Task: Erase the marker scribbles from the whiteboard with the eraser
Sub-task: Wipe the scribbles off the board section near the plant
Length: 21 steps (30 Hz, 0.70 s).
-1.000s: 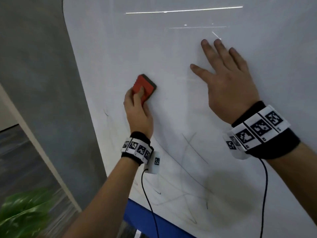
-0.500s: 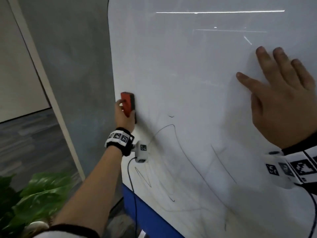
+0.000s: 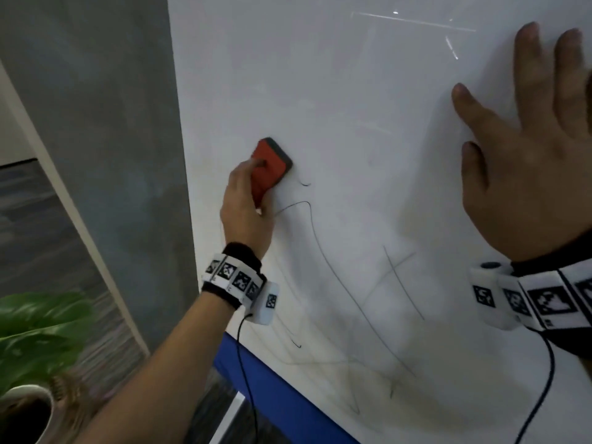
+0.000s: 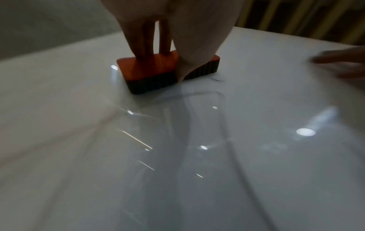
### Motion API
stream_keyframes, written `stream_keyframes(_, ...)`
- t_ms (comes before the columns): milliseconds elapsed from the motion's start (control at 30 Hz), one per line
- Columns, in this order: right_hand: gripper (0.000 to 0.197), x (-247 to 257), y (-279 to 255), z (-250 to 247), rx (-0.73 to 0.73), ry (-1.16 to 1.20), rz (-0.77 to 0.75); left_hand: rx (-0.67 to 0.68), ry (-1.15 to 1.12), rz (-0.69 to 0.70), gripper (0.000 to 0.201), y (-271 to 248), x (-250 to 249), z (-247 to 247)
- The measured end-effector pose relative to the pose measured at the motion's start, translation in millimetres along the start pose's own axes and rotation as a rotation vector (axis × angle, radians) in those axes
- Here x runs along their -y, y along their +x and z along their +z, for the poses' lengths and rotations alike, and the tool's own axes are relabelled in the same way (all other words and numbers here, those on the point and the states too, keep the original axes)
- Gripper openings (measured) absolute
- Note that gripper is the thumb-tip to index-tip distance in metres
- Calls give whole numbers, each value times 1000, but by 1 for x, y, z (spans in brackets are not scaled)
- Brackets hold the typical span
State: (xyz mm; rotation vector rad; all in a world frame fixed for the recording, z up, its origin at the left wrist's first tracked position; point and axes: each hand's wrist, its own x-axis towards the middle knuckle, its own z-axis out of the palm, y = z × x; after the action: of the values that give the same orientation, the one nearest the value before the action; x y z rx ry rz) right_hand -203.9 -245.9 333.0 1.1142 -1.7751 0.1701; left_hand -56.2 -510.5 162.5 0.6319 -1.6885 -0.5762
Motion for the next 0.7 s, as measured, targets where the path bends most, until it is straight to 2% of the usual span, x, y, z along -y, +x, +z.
stream_keyframes(67,57,9,0,0,3,4,37,28,-2,139,59,-22,-21,13)
stream_keyframes(167,63,23,-7,4,17,-1,79,40,12,160,54,-25,-26,14)
stream_keyframes(233,64,25,-15,7,34,-2,58,15,1,67,55,-6,-14,7)
stream_keyframes(367,66,18,-25,2,63,-2,-19,-151,-1,-288,59,48,9,-4)
stream_keyframes(433,66,12,-28,-2,90,-1,-61,-167,78,-329,53,44,-5,3)
stream_keyframes(467,66,8,-29,-4,100,3,-77,-160,109,-297,50,31,-18,8)
stream_keyframes(600,63,-1,-31,-6,99,19,-111,-63,86,-20,43,-64,-66,40)
stream_keyframes(700,57,3,-34,-4,57,40,-80,34,84,94,43,-112,-90,55)
